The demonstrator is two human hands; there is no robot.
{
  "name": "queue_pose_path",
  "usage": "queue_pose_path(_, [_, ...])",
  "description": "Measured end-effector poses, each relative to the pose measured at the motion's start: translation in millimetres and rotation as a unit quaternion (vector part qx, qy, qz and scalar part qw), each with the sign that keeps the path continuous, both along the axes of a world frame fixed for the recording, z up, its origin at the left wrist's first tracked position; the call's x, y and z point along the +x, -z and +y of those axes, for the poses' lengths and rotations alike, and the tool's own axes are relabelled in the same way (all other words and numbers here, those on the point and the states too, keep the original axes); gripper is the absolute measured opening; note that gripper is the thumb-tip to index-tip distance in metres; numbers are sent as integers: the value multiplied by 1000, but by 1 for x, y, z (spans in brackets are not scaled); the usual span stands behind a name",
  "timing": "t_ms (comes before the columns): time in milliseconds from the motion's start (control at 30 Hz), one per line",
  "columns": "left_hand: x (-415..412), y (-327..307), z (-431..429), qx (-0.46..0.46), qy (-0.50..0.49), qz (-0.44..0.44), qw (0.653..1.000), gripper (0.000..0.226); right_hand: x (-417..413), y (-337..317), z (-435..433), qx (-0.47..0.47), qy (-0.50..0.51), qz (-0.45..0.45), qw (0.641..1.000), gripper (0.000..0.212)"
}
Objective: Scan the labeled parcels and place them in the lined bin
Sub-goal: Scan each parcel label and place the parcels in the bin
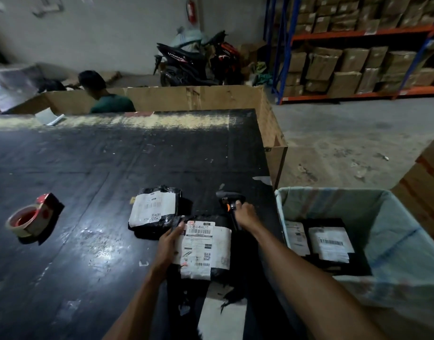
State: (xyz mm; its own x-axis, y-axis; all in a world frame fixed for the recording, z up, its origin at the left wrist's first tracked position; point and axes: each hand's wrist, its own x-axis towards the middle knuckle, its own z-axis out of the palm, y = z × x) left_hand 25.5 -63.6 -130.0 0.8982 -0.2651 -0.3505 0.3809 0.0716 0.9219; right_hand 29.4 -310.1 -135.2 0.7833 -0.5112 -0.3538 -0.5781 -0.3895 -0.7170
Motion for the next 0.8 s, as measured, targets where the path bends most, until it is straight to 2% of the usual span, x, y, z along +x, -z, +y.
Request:
queue_pose_path(100, [-7,-3,-11,-13,-18,23,999,42,4,7,-5,-23,-17,32,999,53])
queue_pose_path(267, [-18,-23,-56,-59,-41,22,997,39,-20,-18,-41,-23,5,-34,999,61])
queue_pose_path(333, [-17,-30,-85,-60,-45,25,997,43,-32,-28,-67,59,10,-88,994,65])
queue_pose_path(400, [-15,-34,-123,-62,-41,19,997,52,-46,-38,-98,224,4,-125,966,72])
queue_pose_path(467, [-12,-37,-157,-55,-38,-14,998,65,-66,-52,-121,322,-38,-135,936,80])
queue_pose_path(533, [-13,-39,-197,-25,-20,-33,999,63,-85,-56,-150,331,-72,-149,929,63])
queue_pose_path(567, [-14,-39,-215,-5,-7,-47,999,50,-91,-51,-167,317,-78,-160,932,53])
queue_pose_path(633, [-18,-35,-253,58,25,-77,995,30,-106,-39,-203,285,-48,-179,941,52])
queue_pose_path(700, [-22,-26,-283,113,54,-105,987,37,-116,-22,-233,289,-5,-183,940,54])
queue_pose_path(800, [-32,-8,-308,233,93,-196,948,42,-128,-1,-261,322,45,-174,930,38])
